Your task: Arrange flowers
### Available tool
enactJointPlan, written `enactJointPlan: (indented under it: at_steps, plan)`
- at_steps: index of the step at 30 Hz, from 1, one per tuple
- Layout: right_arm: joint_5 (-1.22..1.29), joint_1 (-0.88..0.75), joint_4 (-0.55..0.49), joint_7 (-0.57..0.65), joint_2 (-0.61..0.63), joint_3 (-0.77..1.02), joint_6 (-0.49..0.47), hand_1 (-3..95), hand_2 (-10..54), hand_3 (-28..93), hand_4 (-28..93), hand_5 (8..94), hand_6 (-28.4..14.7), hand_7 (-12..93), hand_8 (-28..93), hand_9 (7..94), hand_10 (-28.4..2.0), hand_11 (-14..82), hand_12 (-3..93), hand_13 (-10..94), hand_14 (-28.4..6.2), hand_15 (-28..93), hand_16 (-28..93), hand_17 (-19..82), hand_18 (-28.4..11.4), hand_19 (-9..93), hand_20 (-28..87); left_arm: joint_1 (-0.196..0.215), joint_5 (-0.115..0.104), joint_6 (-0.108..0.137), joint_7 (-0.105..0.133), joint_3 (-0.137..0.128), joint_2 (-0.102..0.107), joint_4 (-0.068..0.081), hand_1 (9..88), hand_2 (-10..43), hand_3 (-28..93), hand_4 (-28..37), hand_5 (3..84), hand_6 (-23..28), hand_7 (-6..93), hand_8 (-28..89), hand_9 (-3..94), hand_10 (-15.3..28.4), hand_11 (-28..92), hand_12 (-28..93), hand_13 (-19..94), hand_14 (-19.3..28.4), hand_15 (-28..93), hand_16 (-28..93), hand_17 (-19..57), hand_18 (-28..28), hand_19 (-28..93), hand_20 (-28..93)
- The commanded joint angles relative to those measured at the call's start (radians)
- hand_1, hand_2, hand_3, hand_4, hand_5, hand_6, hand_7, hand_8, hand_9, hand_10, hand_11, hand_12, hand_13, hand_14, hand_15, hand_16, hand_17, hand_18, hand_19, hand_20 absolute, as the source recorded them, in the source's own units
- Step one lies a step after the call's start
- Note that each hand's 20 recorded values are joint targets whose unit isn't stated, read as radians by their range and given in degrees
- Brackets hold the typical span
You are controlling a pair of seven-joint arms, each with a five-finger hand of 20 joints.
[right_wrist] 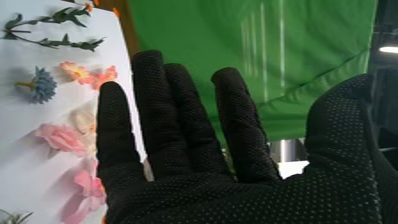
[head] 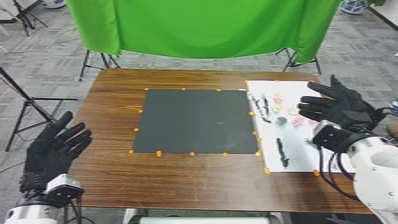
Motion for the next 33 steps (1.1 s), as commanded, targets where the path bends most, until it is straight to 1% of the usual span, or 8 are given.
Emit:
enactJointPlan:
  at_steps: [1, 6, 16, 25, 29, 31, 32, 33]
  plan:
    - [-0.025, 0.077, 0.001, 0.042, 0.002, -0.055, 0.013, 11.0, 16.2, 78, -26, 46.9, -3.8, 17, -11, 51.9, -20.5, 17.4, 14.1, 41, -21.2, 41, 9, 10, -24.2, 52, 16, 0.003, 0.016, -0.009, -0.016, -0.013, -0.017, 0.002, 29.4, 5.7, 64, -20.8, 35.6, 8.9, 9.1, -7, 31.3, 19.8, 26, 11, 19, 25.6, 50, -11, -7.7, 25.6, 47, -6]
    - [-0.151, 0.143, -0.005, 0.138, 0.002, -0.098, 0.041, 12.5, 14.6, 79, -26, 46.7, -3.6, 17, -11, 51.7, -20.3, 17.2, 14.2, 42, -21.0, 43, 11, 10, -24.3, 54, 17, 0.007, 0.01, -0.005, -0.004, -0.013, -0.011, 0.001, 29.3, 5.7, 64, -21.0, 35.6, 8.8, 9.2, -7, 31.3, 19.7, 26, 12, 18, 25.5, 50, -11, -8.1, 25.5, 46, -4]
    - [-0.699, 0.256, -0.088, 0.675, -0.032, -0.141, -0.074, 19.9, 5.6, 79, -23, 46.4, -5.5, 18, -11, 53.4, -20.7, 22.1, 15.5, 47, -20.5, 51, 9, 21, -26.7, 66, 18, 0.026, -0.021, 0.01, 0.046, -0.011, 0.02, -0.001, 29.3, 5.6, 64, -21.1, 35.6, 8.7, 9.3, -7, 31.5, 19.6, 26, 12, 19, 25.8, 51, -10, -8.4, 25.4, 46, -1]
    - [-0.945, 0.232, -0.17, 0.952, -0.042, -0.137, -0.284, 28.0, 0.3, 75, -20, 55.0, -11.4, 18, -10, 61.9, -22.6, 26.6, 16.1, 61, -19.1, 58, 9, 43, -19.2, 87, -13, 0.04, -0.02, 0.008, 0.051, -0.022, 0.024, -0.004, 29.3, 5.6, 64, -21.1, 35.6, 8.7, 9.3, -7, 31.7, 19.5, 26, 11, 19, 25.8, 51, -10, -8.4, 25.3, 46, 0]
    - [-1.015, 0.198, -0.207, 1.033, -0.045, -0.131, -0.39, 31.0, -1.3, 75, -19, 58.7, -13.2, 17, -8, 65.3, -22.1, 28.2, 16.7, 64, -18.0, 59, 10, 48, -15.9, 90, -21, 0.072, -0.08, 0.029, 0.119, -0.019, 0.089, -0.006, 29.3, 5.6, 64, -21.0, 35.7, 8.7, 9.4, -7, 31.7, 19.5, 26, 11, 19, 25.9, 51, -11, -8.4, 25.2, 46, 1]
    - [-1.049, 0.173, -0.221, 1.07, -0.046, -0.133, -0.423, 34.6, -1.7, 75, -20, 60.7, -13.9, 17, -8, 66.7, -21.9, 30.0, 17.1, 66, -17.1, 61, 10, 51, -14.7, 92, -24, 0.074, -0.078, 0.03, 0.109, -0.025, 0.086, -0.007, 29.3, 5.6, 64, -21.1, 35.7, 8.7, 9.3, -8, 31.7, 19.4, 26, 12, 19, 25.9, 51, -11, -8.4, 25.2, 46, 1]
    - [-1.062, 0.178, -0.221, 1.086, -0.043, -0.147, -0.435, 35.5, -1.8, 75, -20, 61.2, -14.0, 17, -8, 67.3, -21.9, 30.5, 17.2, 67, -16.8, 62, 10, 52, -14.2, 93, -24, 0.08, -0.092, 0.035, 0.129, -0.022, 0.1, -0.007, 29.3, 5.7, 64, -21.1, 35.6, 8.7, 9.3, -8, 31.7, 19.4, 26, 12, 19, 25.9, 51, -11, -8.4, 25.2, 46, 1]
    - [-1.073, 0.163, -0.224, 1.097, -0.043, -0.147, -0.442, 36.3, -1.9, 75, -20, 61.9, -14.1, 17, -8, 67.8, -22.1, 30.9, 17.3, 67, -16.5, 62, 10, 53, -13.7, 93, -24, 0.076, -0.079, 0.029, 0.111, -0.027, 0.087, -0.007, 29.3, 5.6, 64, -21.1, 35.6, 8.7, 9.3, -8, 31.7, 19.5, 26, 12, 19, 26.0, 52, -11, -8.4, 25.2, 46, 1]
